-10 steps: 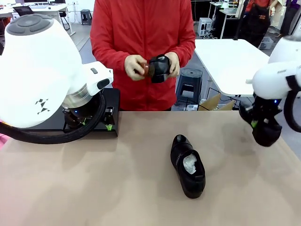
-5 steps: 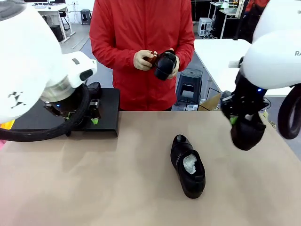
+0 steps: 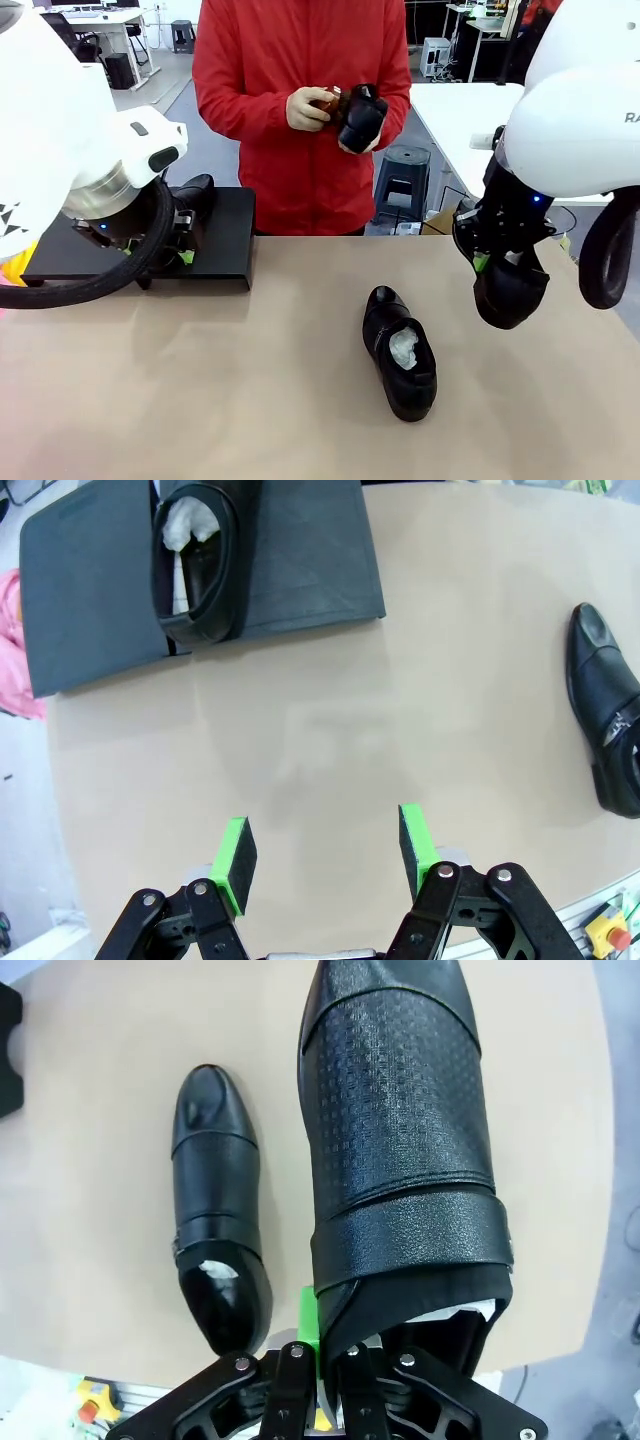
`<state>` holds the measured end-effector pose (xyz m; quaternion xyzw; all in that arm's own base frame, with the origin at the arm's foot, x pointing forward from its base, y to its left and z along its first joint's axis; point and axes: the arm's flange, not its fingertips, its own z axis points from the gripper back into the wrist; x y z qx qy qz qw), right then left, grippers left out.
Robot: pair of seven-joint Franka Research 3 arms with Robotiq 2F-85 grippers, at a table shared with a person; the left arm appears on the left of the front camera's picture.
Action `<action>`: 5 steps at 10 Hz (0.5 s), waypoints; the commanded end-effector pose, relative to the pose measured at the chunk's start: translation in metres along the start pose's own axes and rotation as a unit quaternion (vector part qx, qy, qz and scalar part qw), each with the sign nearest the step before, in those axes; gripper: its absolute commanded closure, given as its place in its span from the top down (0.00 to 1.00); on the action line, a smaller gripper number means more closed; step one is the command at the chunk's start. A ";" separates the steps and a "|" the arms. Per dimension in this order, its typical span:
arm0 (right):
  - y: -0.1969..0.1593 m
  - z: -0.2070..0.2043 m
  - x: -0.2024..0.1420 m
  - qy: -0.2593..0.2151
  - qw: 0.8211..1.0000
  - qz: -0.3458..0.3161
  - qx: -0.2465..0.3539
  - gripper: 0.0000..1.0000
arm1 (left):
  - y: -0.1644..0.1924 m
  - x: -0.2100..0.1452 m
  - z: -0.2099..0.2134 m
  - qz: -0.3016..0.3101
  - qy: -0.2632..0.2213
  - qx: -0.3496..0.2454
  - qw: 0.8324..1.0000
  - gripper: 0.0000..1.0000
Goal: Organize the shoes by placing them on the stand.
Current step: Pick up one Shoe and place it in the middle of the table.
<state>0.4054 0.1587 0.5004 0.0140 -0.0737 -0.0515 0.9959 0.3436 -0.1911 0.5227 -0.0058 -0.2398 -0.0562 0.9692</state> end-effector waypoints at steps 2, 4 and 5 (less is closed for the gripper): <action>0.023 0.021 -0.008 -0.051 0.998 0.000 0.032 0.00 | -0.001 0.004 0.000 0.001 0.000 -0.001 1.000 0.74; 0.088 0.057 -0.034 -0.096 0.993 0.036 0.064 0.00 | -0.001 0.004 0.000 0.001 0.000 -0.001 1.000 0.74; 0.120 0.063 -0.052 -0.108 0.990 0.065 0.059 0.00 | -0.001 0.004 0.000 0.001 0.000 -0.001 1.000 0.74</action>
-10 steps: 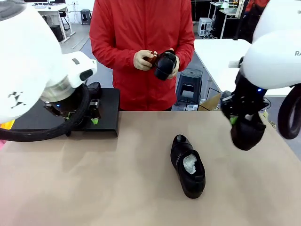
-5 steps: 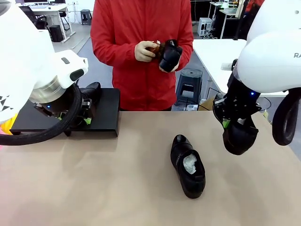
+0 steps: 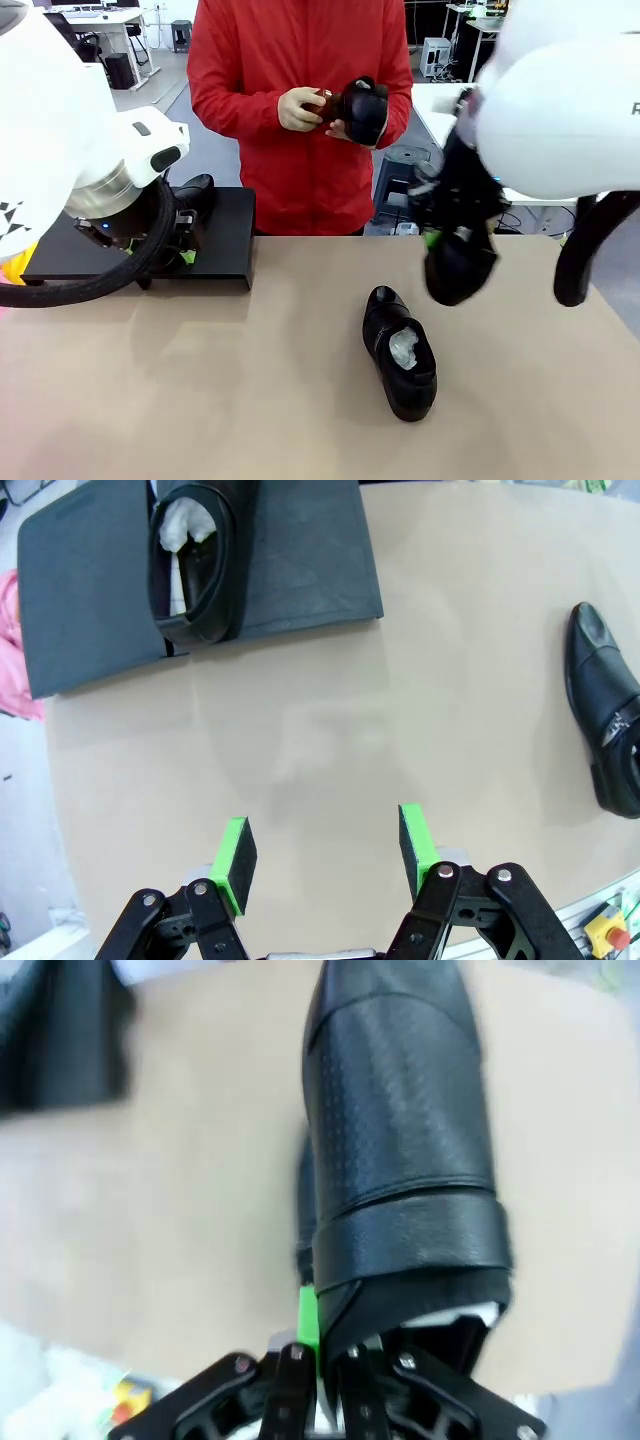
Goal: Organize the shoes by placing them on the stand.
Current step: Pick up one Shoe and place it in the middle of the table.
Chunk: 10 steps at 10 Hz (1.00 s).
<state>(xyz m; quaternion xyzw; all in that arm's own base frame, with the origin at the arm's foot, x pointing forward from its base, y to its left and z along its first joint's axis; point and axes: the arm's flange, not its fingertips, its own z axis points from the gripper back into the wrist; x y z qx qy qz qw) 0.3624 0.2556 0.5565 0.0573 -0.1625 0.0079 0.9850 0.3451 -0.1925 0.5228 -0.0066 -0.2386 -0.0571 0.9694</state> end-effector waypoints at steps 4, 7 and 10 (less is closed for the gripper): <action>0.120 -0.065 -0.019 0.053 0.995 -0.002 0.085 0.00 | 0.001 0.002 0.001 0.002 -0.001 0.000 1.000 0.74; 0.144 -0.120 -0.047 0.084 0.987 -0.036 0.129 0.00 | 0.001 0.002 0.001 0.002 -0.001 0.000 1.000 0.74; 0.162 -0.154 -0.074 0.105 0.987 -0.023 0.116 0.00 | 0.001 0.002 0.001 0.002 -0.001 0.000 1.000 0.74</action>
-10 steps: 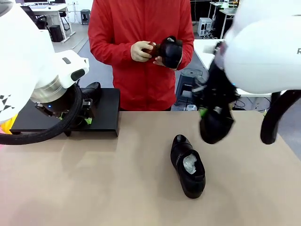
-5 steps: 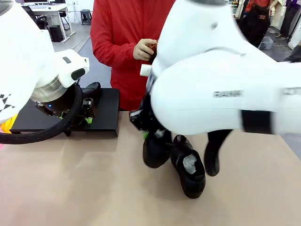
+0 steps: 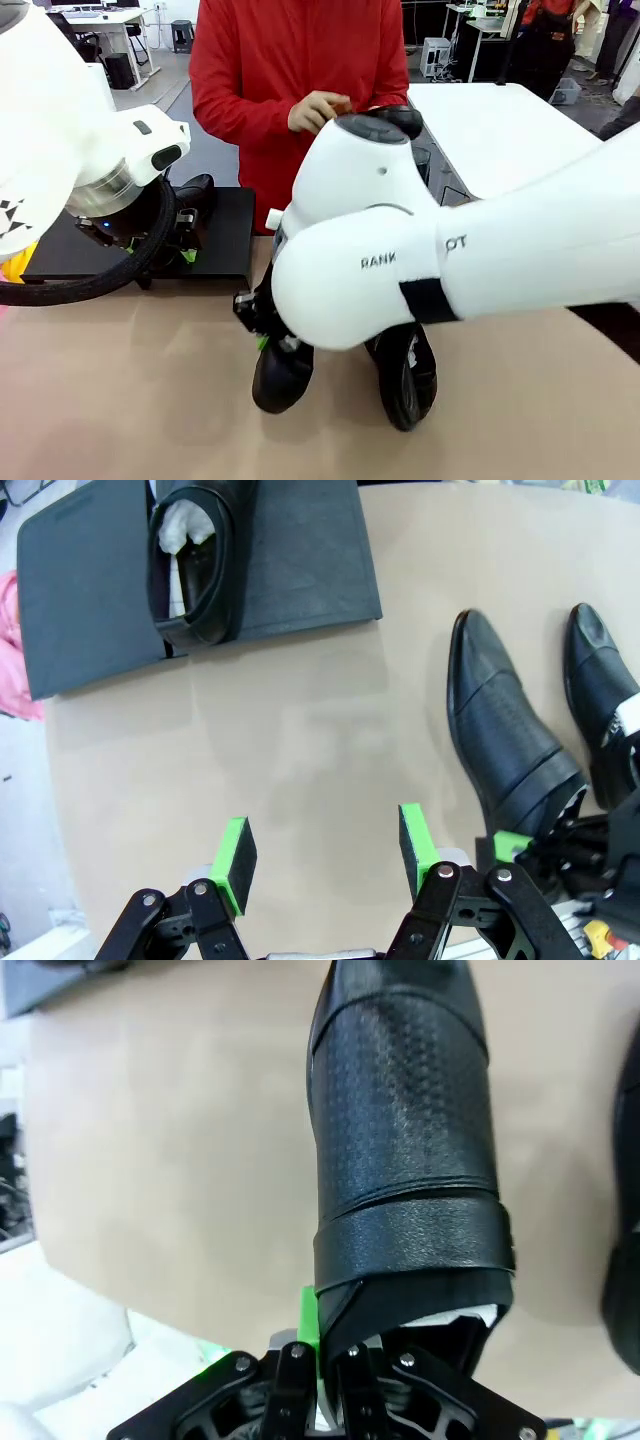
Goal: Organize the shoes by placing them on the stand.
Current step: Pick up one Shoe and place it in the middle of the table.
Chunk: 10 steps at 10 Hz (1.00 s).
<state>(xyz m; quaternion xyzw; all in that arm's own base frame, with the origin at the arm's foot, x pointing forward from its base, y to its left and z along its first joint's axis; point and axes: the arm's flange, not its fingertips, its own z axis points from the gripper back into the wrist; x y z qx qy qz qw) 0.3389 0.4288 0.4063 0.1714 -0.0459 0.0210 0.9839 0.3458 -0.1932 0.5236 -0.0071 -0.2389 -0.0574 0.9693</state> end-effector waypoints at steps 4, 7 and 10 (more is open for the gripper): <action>0.005 -0.024 -0.005 -0.015 0.999 -0.032 -0.003 0.19 | 0.001 0.001 0.001 0.002 -0.001 0.001 1.000 0.74; 0.003 -0.022 -0.002 -0.020 0.999 -0.045 0.002 0.64 | 0.001 0.001 0.001 0.002 -0.001 0.001 1.000 0.74; -0.004 0.006 -0.003 -0.027 0.998 -0.057 0.030 1.00 | 0.001 0.001 0.001 0.002 -0.001 0.001 1.000 0.74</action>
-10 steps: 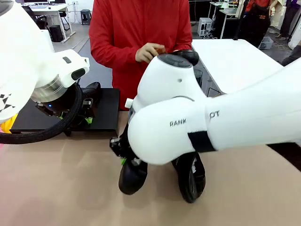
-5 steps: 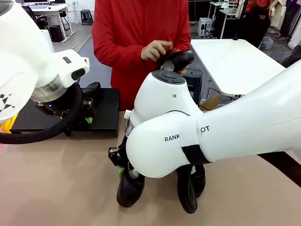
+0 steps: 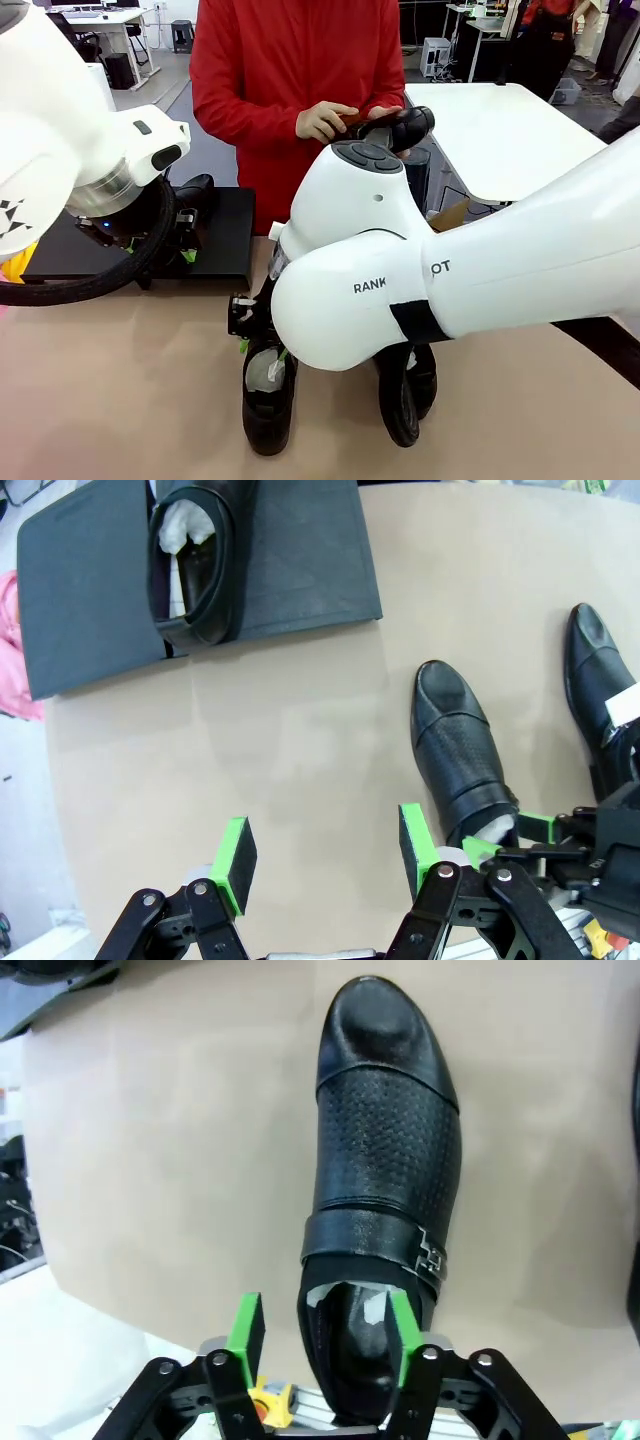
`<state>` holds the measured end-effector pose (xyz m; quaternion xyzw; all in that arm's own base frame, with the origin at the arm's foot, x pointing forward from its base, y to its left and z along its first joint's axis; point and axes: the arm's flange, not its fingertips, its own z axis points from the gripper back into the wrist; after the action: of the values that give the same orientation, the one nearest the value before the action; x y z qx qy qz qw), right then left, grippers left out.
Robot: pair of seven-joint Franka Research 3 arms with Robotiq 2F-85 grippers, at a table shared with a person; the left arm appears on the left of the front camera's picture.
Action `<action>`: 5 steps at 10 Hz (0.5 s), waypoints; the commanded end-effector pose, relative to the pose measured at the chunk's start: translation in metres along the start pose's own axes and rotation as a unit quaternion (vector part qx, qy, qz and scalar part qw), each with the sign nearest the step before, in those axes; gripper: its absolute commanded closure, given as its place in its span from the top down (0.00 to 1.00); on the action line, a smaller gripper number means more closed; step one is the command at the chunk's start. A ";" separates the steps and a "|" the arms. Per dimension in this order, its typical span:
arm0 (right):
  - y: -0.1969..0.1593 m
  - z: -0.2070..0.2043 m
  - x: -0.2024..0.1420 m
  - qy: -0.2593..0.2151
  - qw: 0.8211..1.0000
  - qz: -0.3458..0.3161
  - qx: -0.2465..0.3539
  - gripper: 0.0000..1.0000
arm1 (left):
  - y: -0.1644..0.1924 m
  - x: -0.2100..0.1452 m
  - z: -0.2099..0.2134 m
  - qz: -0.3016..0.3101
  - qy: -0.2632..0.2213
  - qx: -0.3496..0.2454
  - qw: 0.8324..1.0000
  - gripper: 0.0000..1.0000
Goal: Organize the shoes by placing them on the stand.
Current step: Pick up one Shoe and place it in the middle of the table.
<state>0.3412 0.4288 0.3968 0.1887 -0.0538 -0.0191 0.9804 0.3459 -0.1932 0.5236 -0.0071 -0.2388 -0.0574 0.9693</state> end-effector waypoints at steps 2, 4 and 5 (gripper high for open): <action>-0.021 0.052 0.003 -0.024 0.999 -0.039 0.002 1.00 | 0.001 0.001 0.001 0.002 -0.001 0.001 1.000 0.74; 0.002 0.014 0.002 -0.007 1.000 -0.011 0.011 1.00 | 0.001 0.001 0.001 0.002 -0.001 0.001 1.000 0.74; 0.002 0.014 0.002 -0.007 1.000 -0.011 0.011 1.00 | 0.001 0.001 0.001 0.002 -0.001 0.001 1.000 0.74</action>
<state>0.3394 0.4174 0.4155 0.1953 -0.0573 -0.0355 0.9784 0.3459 -0.1932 0.5236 -0.0072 -0.2389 -0.0574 0.9693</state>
